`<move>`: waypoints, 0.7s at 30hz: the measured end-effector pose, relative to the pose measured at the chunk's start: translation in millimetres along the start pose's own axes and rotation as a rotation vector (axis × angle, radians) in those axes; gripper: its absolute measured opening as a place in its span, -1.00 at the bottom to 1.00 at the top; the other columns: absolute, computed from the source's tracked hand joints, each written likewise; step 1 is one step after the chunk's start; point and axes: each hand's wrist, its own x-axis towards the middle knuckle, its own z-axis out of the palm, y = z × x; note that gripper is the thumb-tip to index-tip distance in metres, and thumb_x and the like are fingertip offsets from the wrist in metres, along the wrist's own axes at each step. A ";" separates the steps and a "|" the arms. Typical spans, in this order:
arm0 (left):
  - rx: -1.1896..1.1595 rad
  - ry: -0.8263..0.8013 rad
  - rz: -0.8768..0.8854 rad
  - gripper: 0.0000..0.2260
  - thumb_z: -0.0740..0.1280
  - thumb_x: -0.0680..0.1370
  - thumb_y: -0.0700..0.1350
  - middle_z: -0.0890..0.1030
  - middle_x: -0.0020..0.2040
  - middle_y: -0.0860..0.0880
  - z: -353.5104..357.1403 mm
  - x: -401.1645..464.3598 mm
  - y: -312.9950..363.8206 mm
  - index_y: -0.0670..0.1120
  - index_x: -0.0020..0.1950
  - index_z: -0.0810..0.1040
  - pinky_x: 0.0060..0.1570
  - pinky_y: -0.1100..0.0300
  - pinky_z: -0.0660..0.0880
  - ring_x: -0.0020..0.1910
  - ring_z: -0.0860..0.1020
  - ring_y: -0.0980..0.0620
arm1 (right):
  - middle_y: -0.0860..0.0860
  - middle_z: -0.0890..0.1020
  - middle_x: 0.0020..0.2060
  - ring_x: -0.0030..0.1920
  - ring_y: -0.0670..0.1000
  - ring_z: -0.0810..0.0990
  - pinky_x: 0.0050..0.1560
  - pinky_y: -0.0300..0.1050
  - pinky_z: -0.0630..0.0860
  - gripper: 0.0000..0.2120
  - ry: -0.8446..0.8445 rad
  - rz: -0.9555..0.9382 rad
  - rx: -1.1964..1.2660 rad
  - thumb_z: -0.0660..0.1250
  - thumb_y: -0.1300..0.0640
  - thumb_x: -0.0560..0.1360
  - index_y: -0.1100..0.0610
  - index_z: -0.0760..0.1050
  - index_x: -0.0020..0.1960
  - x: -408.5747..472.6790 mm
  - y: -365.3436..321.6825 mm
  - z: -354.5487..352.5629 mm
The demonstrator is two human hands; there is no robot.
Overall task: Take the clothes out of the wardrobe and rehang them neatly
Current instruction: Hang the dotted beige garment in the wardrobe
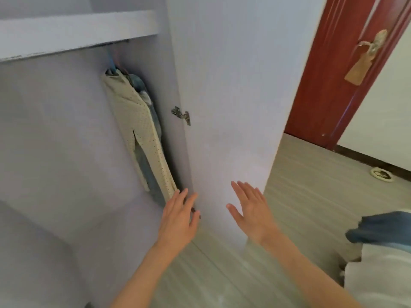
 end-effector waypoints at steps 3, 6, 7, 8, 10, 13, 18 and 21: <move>-0.007 0.047 -0.114 -0.46 -0.03 0.55 0.13 0.23 0.47 -0.14 -14.9 14.7 -26.5 -0.10 0.45 0.28 0.45 0.03 0.03 0.49 0.09 -0.12 | 0.12 0.37 0.39 0.43 0.13 0.28 0.40 -0.03 -0.02 -0.30 -0.057 -0.116 0.047 -0.15 -0.25 0.50 0.15 0.23 0.46 48.9 -25.1 4.1; -0.034 0.075 -0.203 -0.37 -0.10 0.48 0.20 0.24 0.46 -0.13 -13.7 29.7 -52.3 -0.10 0.44 0.29 0.40 0.12 -0.01 0.48 0.12 -0.13 | 0.08 0.24 0.46 0.48 0.08 0.15 0.42 -0.11 -0.12 -0.06 -0.105 -0.233 0.063 -0.47 -0.41 0.37 0.10 0.11 0.50 91.9 -35.3 19.2; -0.051 0.091 -0.234 -0.34 -0.11 0.46 0.21 0.26 0.45 -0.12 -11.5 37.7 -60.1 -0.10 0.43 0.31 0.38 0.13 0.01 0.47 0.16 -0.15 | 0.08 0.22 0.47 0.48 0.08 0.14 0.43 -0.10 -0.10 -0.01 -0.123 -0.252 0.060 -0.53 -0.42 0.33 0.10 0.10 0.50 107.9 -36.3 24.4; -0.068 0.117 -0.253 -0.36 -0.09 0.47 0.20 0.29 0.44 -0.13 -10.3 48.8 -67.1 -0.11 0.42 0.33 0.37 0.12 0.05 0.45 0.20 -0.16 | 0.09 0.23 0.47 0.48 0.08 0.16 0.45 -0.08 -0.05 0.00 -0.123 -0.268 0.065 -0.54 -0.42 0.32 0.11 0.11 0.50 127.6 -36.6 29.4; -0.091 0.137 -0.296 -0.49 0.02 0.57 0.12 0.27 0.44 -0.13 -16.7 78.1 -73.7 -0.11 0.43 0.31 0.40 0.13 0.06 0.45 0.19 -0.14 | 0.12 0.26 0.45 0.46 0.11 0.20 0.45 -0.02 0.08 -0.04 -0.094 -0.303 0.087 -0.48 -0.42 0.38 0.13 0.15 0.49 169.4 -42.4 30.1; -0.063 0.151 -0.306 -0.59 0.10 0.63 -0.05 0.14 0.50 -0.07 -30.2 129.3 -87.2 -0.06 0.48 0.18 0.43 0.19 -0.03 0.49 0.06 -0.02 | 0.09 0.20 0.48 0.48 0.05 0.14 0.45 -0.13 0.05 -0.40 -0.110 -0.356 0.123 -0.15 -0.18 0.59 0.13 0.09 0.50 223.7 -59.8 20.9; -0.010 0.229 -0.292 -0.57 0.07 0.64 -0.06 0.11 0.52 -0.07 -63.9 204.9 -113.6 -0.07 0.51 0.11 0.46 0.14 0.02 0.50 0.04 0.00 | 0.10 0.29 0.43 0.40 0.07 0.28 0.35 -0.19 0.20 -0.59 -0.135 -0.402 0.317 0.02 0.17 0.63 0.20 0.18 0.46 315.2 -104.0 8.0; -0.008 0.254 -0.308 -0.56 0.09 0.64 -0.08 0.12 0.51 -0.08 -76.3 229.2 -136.1 -0.09 0.51 0.09 0.46 0.10 0.06 0.49 0.06 -0.01 | 0.11 0.31 0.42 0.40 0.09 0.29 0.35 -0.15 0.21 -0.60 -0.208 -0.336 0.432 0.02 0.14 0.64 0.20 0.21 0.46 367.5 -137.8 7.3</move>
